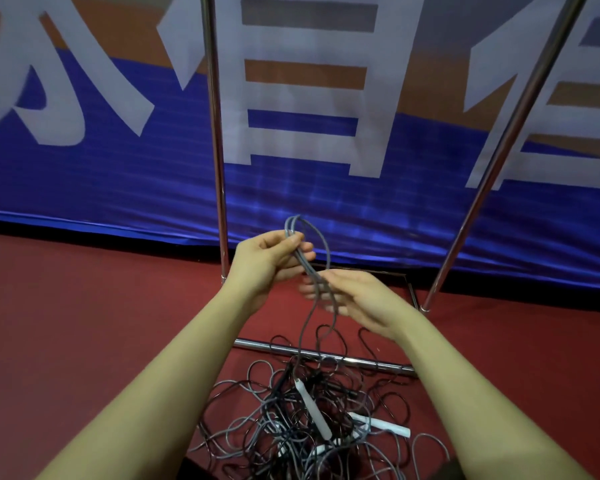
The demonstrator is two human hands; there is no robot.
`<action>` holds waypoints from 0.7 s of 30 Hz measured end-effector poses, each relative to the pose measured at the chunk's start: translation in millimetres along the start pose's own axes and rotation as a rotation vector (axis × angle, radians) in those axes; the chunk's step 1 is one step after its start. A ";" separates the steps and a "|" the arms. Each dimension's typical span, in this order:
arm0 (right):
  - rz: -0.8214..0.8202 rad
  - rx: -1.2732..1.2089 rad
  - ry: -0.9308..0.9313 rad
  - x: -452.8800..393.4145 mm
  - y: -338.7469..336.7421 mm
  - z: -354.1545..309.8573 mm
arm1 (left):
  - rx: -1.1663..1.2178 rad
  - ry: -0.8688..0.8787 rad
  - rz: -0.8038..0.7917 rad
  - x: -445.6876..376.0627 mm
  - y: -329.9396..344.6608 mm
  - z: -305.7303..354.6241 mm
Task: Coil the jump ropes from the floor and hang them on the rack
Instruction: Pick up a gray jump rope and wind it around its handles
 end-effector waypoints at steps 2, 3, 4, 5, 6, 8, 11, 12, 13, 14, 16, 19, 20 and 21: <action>-0.081 0.058 0.022 2.8 4.4 0.5 | 0.031 0.024 0.083 -3.6 -7.1 3.8; -0.093 0.091 0.031 4.0 5.6 0.5 | 0.049 0.031 0.117 -5.4 -10.7 5.0; -0.096 0.125 0.038 5.4 7.0 0.2 | 0.061 0.036 0.144 -7.0 -13.7 5.8; -0.093 0.151 0.039 6.6 8.1 -0.2 | 0.068 0.038 0.159 -8.2 -16.3 6.0; -0.085 0.165 0.031 7.6 8.7 -0.8 | 0.070 0.039 0.166 -8.6 -17.8 5.6; -0.047 0.157 -0.010 9.2 8.5 -3.0 | 0.078 0.039 0.167 -8.5 -19.4 4.2; 0.024 0.012 -0.116 12.9 7.8 -10.9 | 0.089 -0.003 0.093 -7.7 -18.8 2.0; 0.046 -0.069 -0.158 14.0 7.7 -14.3 | 0.066 -0.057 0.044 -6.4 -17.1 0.8; 0.069 -0.163 -0.194 14.8 7.1 -17.8 | 0.017 -0.124 -0.014 -4.1 -14.8 -1.2; 0.092 -0.261 -0.222 15.4 5.8 -21.0 | -0.054 -0.184 -0.081 -0.7 -11.9 -4.2; 0.136 -0.420 -0.262 16.4 2.1 -26.6 | -0.199 -0.235 -0.222 6.6 -7.0 -11.4; 0.191 -0.559 -0.308 17.8 -4.5 -29.2 | -0.293 -0.203 -0.410 18.0 -0.7 -16.2; 0.210 -0.590 -0.317 17.8 -6.5 -28.9 | -0.326 -0.183 -0.455 20.5 1.2 -16.3; 0.230 -0.614 -0.320 17.7 -8.0 -28.2 | -0.365 -0.160 -0.476 21.9 2.4 -16.1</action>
Point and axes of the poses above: each hand's wrist, its own x-axis away from the middle knuckle, its own y-axis out of the palm, z = x × y, the point moved 2 cm from there along -x, towards the middle knuckle, and after that the axes turned 10 degrees about y, right-handed, at the moved point
